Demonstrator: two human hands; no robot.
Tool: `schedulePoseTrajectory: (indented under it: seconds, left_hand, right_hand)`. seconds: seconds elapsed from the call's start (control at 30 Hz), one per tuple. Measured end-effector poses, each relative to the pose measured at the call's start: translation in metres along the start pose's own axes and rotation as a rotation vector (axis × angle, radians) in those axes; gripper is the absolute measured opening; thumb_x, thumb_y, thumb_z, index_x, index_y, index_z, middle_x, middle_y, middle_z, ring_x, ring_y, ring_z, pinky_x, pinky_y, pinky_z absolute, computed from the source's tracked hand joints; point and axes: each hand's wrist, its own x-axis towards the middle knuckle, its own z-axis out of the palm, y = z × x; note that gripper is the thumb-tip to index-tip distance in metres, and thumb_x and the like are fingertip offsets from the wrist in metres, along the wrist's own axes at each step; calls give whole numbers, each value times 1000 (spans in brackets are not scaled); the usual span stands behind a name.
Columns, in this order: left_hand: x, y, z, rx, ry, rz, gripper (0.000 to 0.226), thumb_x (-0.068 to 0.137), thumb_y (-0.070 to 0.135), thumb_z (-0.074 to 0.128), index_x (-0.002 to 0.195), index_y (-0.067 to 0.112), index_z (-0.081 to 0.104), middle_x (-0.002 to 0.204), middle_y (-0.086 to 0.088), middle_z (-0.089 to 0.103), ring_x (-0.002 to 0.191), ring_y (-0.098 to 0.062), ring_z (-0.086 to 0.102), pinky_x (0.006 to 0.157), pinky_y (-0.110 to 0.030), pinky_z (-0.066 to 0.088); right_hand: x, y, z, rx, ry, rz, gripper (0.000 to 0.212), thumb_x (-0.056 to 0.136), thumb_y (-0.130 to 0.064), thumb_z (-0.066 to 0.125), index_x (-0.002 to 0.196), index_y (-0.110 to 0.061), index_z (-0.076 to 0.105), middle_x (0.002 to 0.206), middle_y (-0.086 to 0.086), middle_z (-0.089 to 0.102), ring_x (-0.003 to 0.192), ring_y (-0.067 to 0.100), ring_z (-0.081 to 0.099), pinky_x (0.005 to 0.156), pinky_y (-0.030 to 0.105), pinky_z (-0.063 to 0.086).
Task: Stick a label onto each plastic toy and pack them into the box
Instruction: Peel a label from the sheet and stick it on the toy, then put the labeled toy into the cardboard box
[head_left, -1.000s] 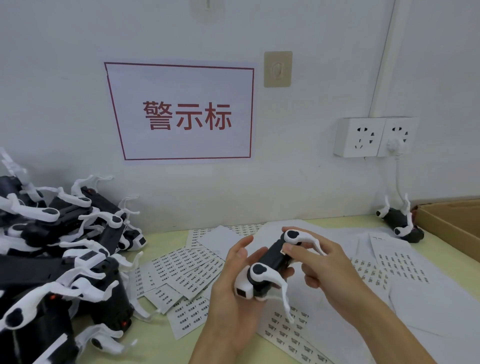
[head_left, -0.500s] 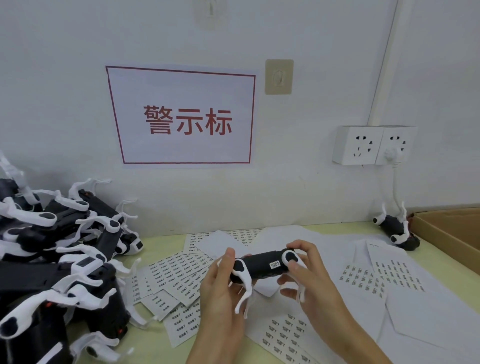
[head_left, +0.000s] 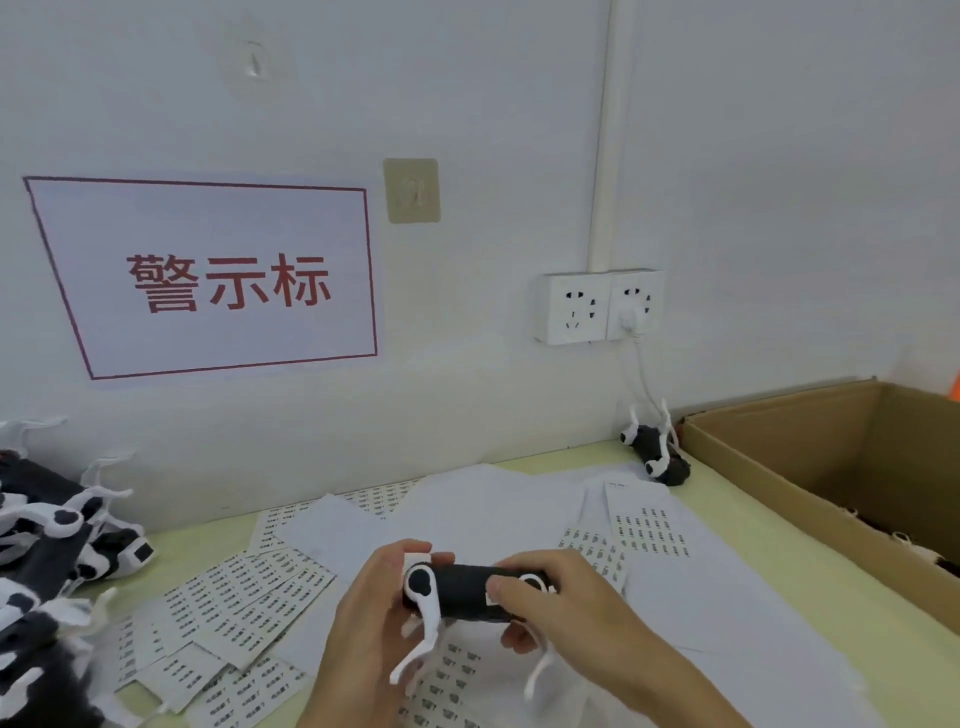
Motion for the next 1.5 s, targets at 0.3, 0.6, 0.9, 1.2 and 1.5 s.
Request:
schedulePoseTrajectory:
  seconds: [0.3, 0.6, 0.9, 1.2, 1.5]
  left_hand:
    - [-23, -4, 37, 678, 43, 232, 28, 94, -15, 51, 83, 4, 68, 94, -21, 72, 87, -27, 68, 71, -24, 54]
    - [-17, -94, 188, 1336, -423, 436, 43, 91, 25, 64, 132, 34, 54, 138, 11, 48, 135, -12, 42, 98, -15, 30]
    - [4, -163, 284, 1605, -326, 432, 47, 100, 48, 27, 147, 42, 22, 160, 12, 15, 148, -12, 12, 121, -38, 12]
    - [22, -169, 293, 1631, -338, 392, 49, 97, 53, 28, 145, 49, 17, 163, 18, 8, 151, -8, 9, 121, -34, 13]
    - [21, -172, 290, 1665, -331, 395, 48, 97, 51, 28, 144, 49, 17, 161, 19, 7, 150, -7, 6, 119, -33, 12]
  right_hand:
    - [-48, 21, -127, 777, 344, 212, 22, 90, -13, 63, 103, 4, 67, 96, 22, 67, 80, 36, 66, 77, 43, 57]
    - [-90, 43, -282, 908, 630, 182, 15, 103, -13, 44, 96, -12, 57, 93, 14, 53, 92, 34, 61, 65, 45, 52]
    - [-98, 134, -434, 260, 647, 488, 27, 92, -12, 64, 117, -1, 64, 102, 14, 65, 88, 28, 62, 84, 41, 56]
    - [-114, 216, -497, -1049, -56, 982, 55, 83, -10, 73, 135, -22, 59, 128, 2, 64, 111, 21, 63, 82, 27, 51]
    - [-88, 261, -477, -1314, -386, 1013, 43, 87, -7, 70, 129, -15, 63, 138, 10, 56, 119, 31, 58, 85, 32, 45]
